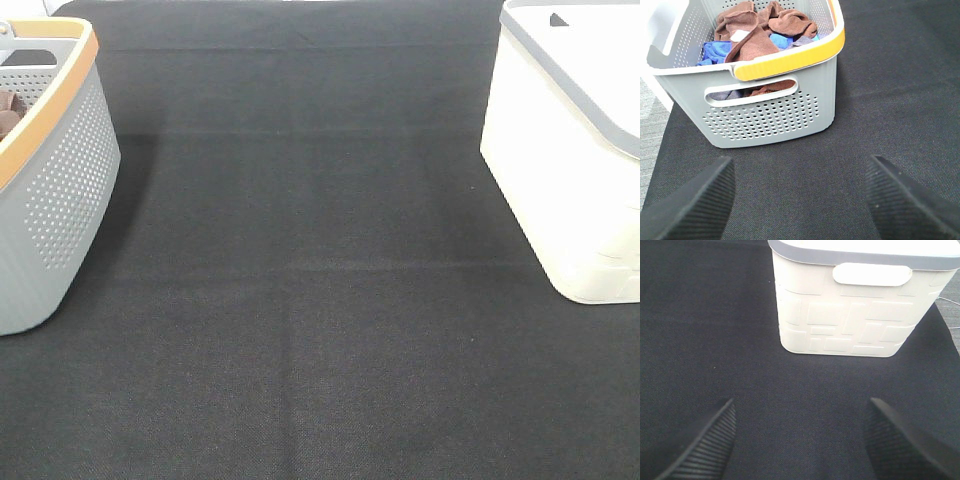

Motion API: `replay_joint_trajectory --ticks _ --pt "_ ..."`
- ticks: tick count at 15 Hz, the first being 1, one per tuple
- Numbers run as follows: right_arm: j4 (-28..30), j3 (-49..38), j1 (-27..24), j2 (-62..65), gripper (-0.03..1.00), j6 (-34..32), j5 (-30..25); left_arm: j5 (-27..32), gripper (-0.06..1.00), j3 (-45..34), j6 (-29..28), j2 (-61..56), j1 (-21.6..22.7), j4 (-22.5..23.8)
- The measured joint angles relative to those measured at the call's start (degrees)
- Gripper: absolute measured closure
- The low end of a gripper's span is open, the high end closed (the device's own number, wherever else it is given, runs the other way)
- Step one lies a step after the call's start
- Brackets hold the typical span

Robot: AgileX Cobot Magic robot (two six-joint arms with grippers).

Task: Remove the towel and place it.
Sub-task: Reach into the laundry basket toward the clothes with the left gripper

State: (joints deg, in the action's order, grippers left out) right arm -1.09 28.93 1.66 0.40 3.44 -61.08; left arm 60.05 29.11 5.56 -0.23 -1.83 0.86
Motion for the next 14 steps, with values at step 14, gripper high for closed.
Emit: replay_joint_trajectory --ticks 14 --pt "0.0 0.0 0.0 0.0 0.28 0.0 0.0 -33.52 0.27 11.97 -25.38 45.55 0.0 16.67"
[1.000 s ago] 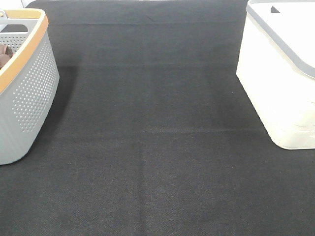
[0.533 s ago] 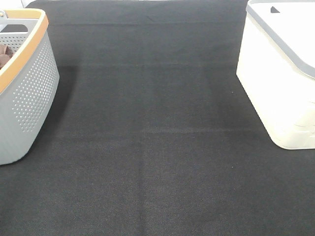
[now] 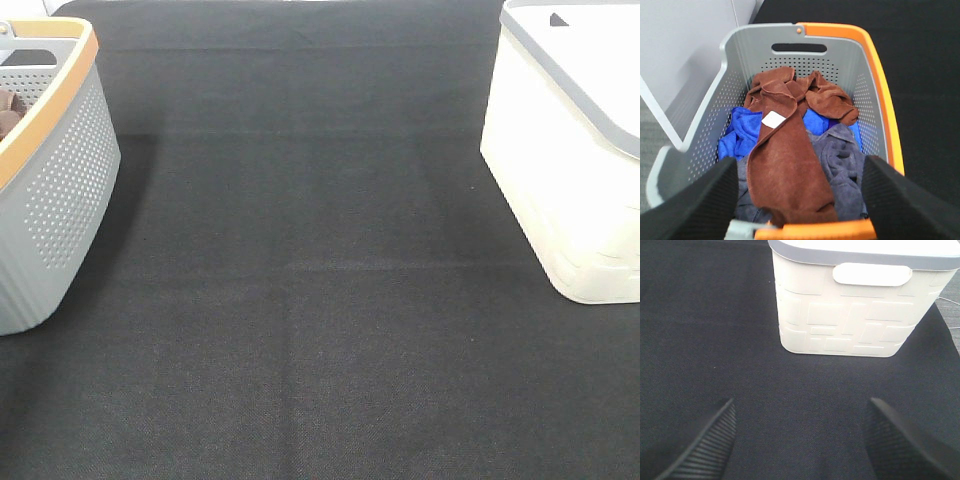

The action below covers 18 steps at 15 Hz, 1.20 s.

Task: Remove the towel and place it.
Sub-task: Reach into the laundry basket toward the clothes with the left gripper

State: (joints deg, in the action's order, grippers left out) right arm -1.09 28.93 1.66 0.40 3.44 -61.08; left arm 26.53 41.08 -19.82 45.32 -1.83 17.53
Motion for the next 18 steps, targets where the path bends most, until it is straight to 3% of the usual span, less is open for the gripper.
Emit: replay_joint_trajectory --ticks 4,9,10,12,18 --pt "0.0 0.0 0.0 0.0 0.28 0.0 0.0 10.83 0.27 19.42 -1.66 24.52 0.0 2.06" --pt "0.0 0.0 0.0 0.0 0.28 0.0 0.0 26.81 0.32 41.25 -1.6 46.18 0.0 4.53" --pt "0.0 0.0 0.0 0.0 0.28 0.0 0.0 26.81 0.32 41.25 -1.6 46.18 0.0 4.53" --pt "0.0 0.0 0.0 0.0 0.28 0.0 0.0 32.83 0.34 51.97 0.57 56.26 0.0 5.33" --pt "0.0 0.0 0.0 0.0 0.28 0.0 0.0 41.83 0.34 68.53 3.84 73.91 0.0 5.21"
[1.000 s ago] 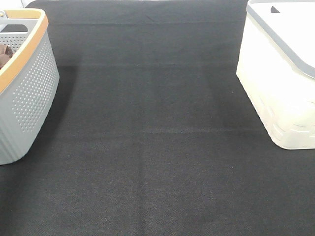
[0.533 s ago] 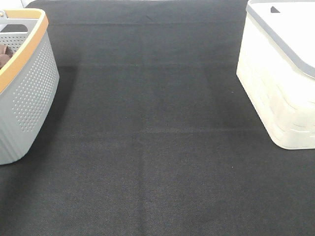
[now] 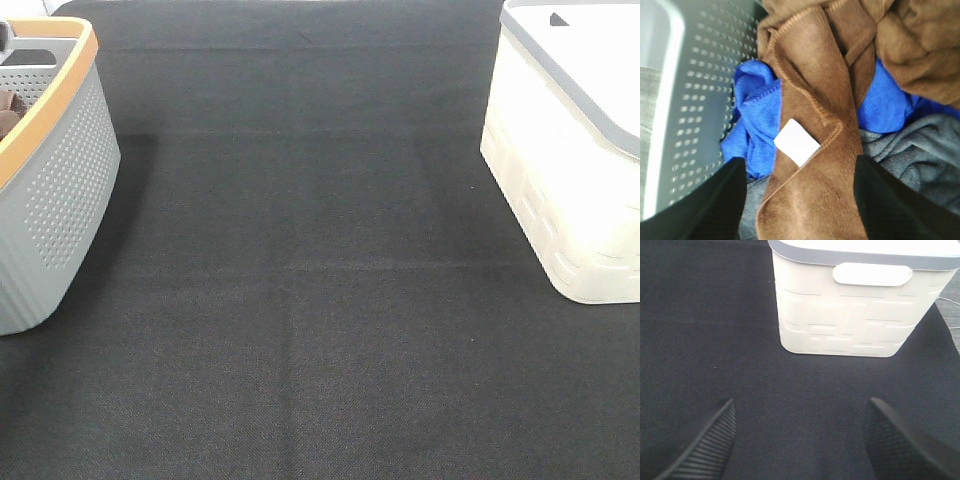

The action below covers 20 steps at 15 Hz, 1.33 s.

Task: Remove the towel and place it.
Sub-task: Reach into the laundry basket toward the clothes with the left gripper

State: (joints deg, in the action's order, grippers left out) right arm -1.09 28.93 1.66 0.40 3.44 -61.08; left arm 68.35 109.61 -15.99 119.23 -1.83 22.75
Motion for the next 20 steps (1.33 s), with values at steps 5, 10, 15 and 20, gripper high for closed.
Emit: replay_joint_trajectory --ticks 5,10,15,20 --pt "0.0 0.0 0.0 0.0 0.28 0.0 0.0 0.86 0.34 2.46 0.4 7.22 0.0 0.0" --pt "0.0 0.0 0.0 0.0 0.28 0.0 0.0 1.03 0.34 2.64 0.57 8.19 0.0 2.35" --pt "0.0 0.0 0.0 0.0 0.28 0.0 0.0 -0.06 0.38 2.75 0.69 8.19 0.0 3.67" --pt "0.0 0.0 0.0 0.0 0.28 0.0 0.0 -0.17 0.4 2.75 1.2 8.19 0.0 5.16"
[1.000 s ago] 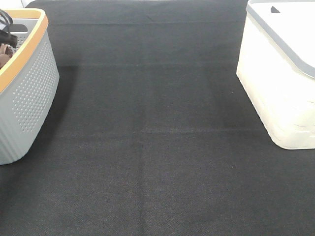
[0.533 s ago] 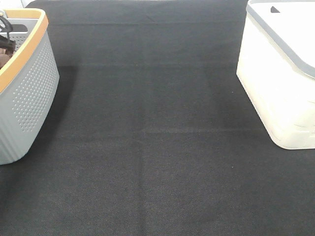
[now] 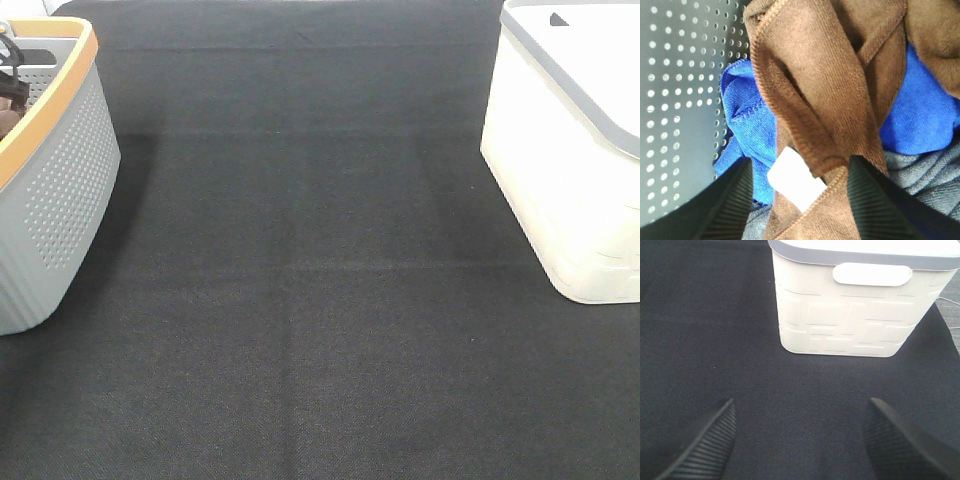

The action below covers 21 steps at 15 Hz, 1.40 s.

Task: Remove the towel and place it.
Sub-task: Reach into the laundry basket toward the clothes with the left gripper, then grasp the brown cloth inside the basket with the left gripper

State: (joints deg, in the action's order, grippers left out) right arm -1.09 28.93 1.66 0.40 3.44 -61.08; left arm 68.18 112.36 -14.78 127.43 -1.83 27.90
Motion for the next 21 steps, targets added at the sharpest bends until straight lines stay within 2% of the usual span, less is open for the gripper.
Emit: replay_joint_trajectory --ticks 4,9,14,21 --pt "0.0 0.0 0.0 0.0 0.28 0.0 0.0 0.0 0.4 0.0 0.0 0.0 0.0 0.06" --pt "0.0 0.0 0.0 0.0 0.28 0.0 0.0 0.06 0.4 0.0 0.0 0.0 0.0 -3.15" --pt "0.0 0.0 0.0 0.0 0.28 0.0 0.0 1.09 0.37 0.0 -0.52 0.0 0.0 -2.98" --pt "0.0 0.0 0.0 0.0 0.28 0.0 0.0 0.23 0.39 0.0 -1.32 1.78 0.0 -2.41"
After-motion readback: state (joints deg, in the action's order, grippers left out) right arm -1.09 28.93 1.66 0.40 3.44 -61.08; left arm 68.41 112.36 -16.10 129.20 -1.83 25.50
